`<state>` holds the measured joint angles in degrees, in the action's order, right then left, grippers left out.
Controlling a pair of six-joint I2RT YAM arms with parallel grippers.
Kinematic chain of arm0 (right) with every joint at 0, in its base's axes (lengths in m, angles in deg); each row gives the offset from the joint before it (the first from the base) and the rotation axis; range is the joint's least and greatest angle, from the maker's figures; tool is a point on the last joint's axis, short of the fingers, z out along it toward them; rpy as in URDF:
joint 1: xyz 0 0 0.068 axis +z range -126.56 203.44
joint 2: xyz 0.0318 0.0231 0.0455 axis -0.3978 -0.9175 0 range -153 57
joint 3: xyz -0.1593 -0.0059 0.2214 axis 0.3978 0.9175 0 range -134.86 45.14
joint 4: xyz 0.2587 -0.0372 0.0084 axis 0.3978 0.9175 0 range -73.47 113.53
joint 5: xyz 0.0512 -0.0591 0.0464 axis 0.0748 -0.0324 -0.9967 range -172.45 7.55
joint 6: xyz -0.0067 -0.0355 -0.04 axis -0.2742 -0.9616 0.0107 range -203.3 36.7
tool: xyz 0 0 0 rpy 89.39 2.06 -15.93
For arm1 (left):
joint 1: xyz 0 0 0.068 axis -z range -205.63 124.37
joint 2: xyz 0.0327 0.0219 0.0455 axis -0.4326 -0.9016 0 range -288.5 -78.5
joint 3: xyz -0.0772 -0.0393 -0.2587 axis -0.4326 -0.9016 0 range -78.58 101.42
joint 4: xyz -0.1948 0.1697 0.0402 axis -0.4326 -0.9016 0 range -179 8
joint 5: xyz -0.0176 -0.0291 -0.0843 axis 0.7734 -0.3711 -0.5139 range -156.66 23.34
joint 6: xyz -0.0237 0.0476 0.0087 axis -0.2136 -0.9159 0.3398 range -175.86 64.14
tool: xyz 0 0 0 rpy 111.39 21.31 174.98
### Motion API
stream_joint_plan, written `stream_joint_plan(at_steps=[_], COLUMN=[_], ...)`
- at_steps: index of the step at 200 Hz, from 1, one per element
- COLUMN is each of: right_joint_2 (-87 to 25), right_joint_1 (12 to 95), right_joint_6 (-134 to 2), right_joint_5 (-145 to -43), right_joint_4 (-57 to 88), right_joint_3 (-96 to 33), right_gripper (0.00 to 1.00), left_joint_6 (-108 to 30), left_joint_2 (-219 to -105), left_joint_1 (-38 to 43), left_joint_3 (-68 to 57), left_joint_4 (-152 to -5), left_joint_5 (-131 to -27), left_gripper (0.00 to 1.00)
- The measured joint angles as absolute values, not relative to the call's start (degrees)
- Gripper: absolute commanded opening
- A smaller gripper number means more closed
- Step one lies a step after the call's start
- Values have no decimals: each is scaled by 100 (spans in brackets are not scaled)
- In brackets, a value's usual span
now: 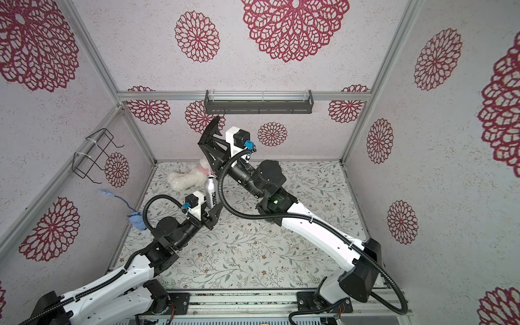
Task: Attach spray nozzles to spray bottles
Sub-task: Insert the spray nozzle into the spray bottle.
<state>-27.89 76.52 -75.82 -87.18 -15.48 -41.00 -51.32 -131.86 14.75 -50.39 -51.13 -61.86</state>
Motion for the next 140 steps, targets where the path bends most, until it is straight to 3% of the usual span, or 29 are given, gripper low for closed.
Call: stream_joint_plan(at_steps=[140], right_joint_2=[-2524], right_joint_1=[7654], right_joint_6=[-7018], right_joint_5=[-8878], right_joint_4=[-1043], right_joint_3=[-3117], right_gripper=[27], left_joint_6=[-5418], left_joint_2=[-13221], left_joint_1=[1475], left_joint_3=[-4829], left_joint_4=[-5065], left_joint_5=[-6060], left_gripper=[26])
